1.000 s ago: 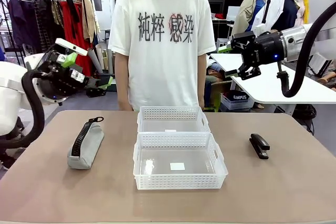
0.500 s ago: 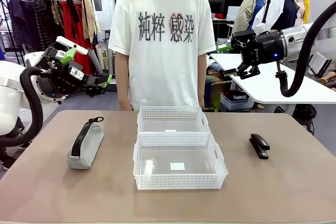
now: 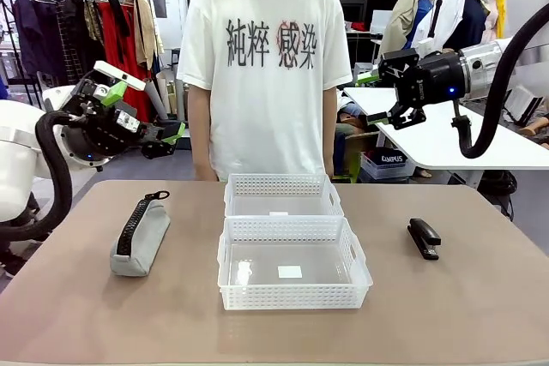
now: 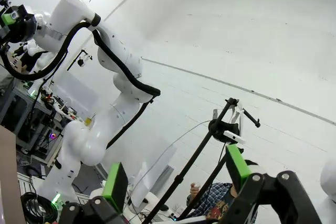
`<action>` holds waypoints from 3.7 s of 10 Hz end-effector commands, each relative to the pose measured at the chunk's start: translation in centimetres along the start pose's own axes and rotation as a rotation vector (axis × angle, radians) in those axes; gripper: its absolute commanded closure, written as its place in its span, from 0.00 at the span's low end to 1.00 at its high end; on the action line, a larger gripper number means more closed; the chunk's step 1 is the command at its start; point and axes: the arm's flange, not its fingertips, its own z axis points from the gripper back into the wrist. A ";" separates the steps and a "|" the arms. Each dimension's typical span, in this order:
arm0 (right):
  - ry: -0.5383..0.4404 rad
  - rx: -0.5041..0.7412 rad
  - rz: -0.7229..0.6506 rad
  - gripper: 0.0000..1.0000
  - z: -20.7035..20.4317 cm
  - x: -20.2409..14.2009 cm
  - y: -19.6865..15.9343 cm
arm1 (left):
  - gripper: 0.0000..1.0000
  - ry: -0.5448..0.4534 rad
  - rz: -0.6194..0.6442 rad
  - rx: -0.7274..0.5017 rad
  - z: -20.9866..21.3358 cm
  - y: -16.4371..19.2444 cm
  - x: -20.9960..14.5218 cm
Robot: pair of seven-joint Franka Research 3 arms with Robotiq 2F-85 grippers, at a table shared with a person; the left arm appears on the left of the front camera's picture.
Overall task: Distribute items into two baskets.
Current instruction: Pick up the Pencil pouch that the person points to.
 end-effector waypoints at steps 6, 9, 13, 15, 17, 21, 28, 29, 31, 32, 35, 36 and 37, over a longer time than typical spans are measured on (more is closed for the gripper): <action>0.012 0.118 -0.167 0.00 1.5 1.2 0.2 | 0.00 0.006 0.342 0.283 -0.7 -1.6 3.0; 0.054 0.229 -0.291 0.00 3.0 2.7 -0.4 | 0.00 -0.098 0.525 0.373 0.3 -0.8 4.6; 0.207 0.245 -0.217 0.00 3.5 2.5 -1.0 | 0.00 -0.167 0.584 0.517 1.6 -0.2 6.5; 0.262 0.252 -0.179 0.00 3.7 1.9 -1.2 | 0.00 -0.177 0.610 0.535 1.5 -0.6 7.5; 0.275 0.254 -0.175 0.00 3.4 2.0 -1.6 | 0.00 -0.196 0.601 0.564 1.3 -2.0 9.2; 0.260 0.251 -0.200 0.00 3.1 1.2 -1.6 | 0.00 -0.181 0.593 0.550 1.8 -1.1 8.0; 0.317 0.256 -0.157 0.00 3.1 2.0 -1.5 | 0.00 -0.332 0.675 0.710 -1.2 -3.0 10.8; 0.320 0.269 -0.164 0.00 3.2 2.2 -1.4 | 0.00 -0.337 0.670 0.725 -1.1 -3.0 10.8; 0.310 0.280 -0.129 0.00 3.4 2.2 -1.0 | 0.00 -0.371 0.650 0.719 -0.7 -3.4 11.1; 0.316 0.283 -0.121 0.00 3.6 2.4 -0.9 | 0.00 -0.374 0.632 0.709 -0.8 -3.8 11.3; 0.318 0.296 -0.120 0.00 3.7 2.6 -0.7 | 0.00 -0.390 0.600 0.685 -0.8 -4.2 11.4; 0.302 0.291 -0.100 0.00 3.6 2.7 -0.8 | 0.00 -0.386 0.606 0.679 -0.8 -4.2 11.4; 0.304 0.276 -0.138 0.00 3.3 1.9 -0.7 | 0.00 -0.367 0.631 0.709 -0.6 -3.8 11.3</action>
